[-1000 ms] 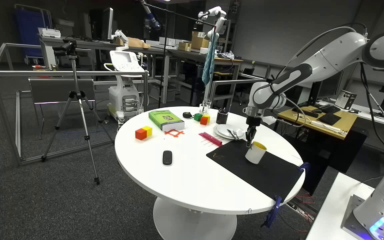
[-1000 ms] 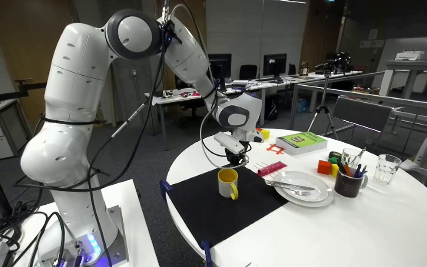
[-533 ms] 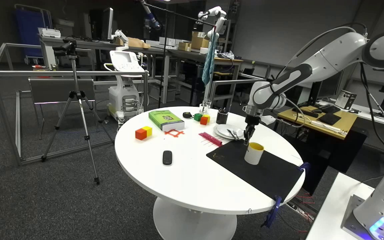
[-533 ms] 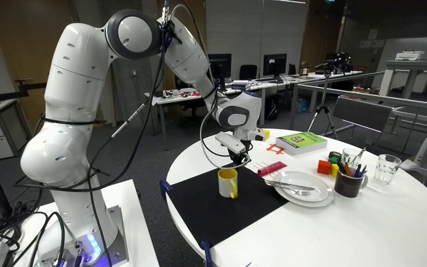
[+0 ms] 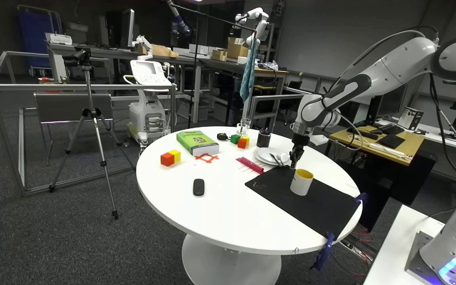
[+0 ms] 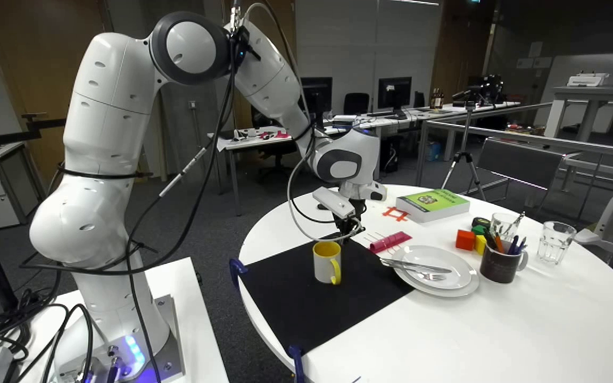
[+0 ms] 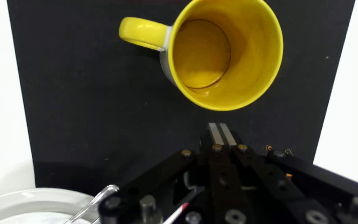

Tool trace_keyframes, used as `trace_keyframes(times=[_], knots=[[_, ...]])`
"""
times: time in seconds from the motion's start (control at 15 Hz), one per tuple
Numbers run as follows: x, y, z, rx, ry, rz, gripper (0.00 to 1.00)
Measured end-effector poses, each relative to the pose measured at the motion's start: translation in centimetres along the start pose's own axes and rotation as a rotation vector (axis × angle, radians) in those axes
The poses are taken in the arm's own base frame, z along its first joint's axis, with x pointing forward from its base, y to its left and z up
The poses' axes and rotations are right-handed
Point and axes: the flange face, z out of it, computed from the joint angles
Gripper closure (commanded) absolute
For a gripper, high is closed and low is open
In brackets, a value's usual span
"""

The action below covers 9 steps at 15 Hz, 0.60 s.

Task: Slide the white mug backward

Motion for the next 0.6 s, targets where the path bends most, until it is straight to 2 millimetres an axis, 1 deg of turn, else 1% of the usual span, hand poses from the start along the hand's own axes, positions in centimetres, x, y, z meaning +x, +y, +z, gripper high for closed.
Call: trace_keyframes(times=[0.33, 0.6], knots=[[-0.07, 0.50, 0.10, -0.004, -0.002, 0.015, 1.00], [-0.37, 0.49, 0.85, -0.007, -0.018, 0.010, 1.00]])
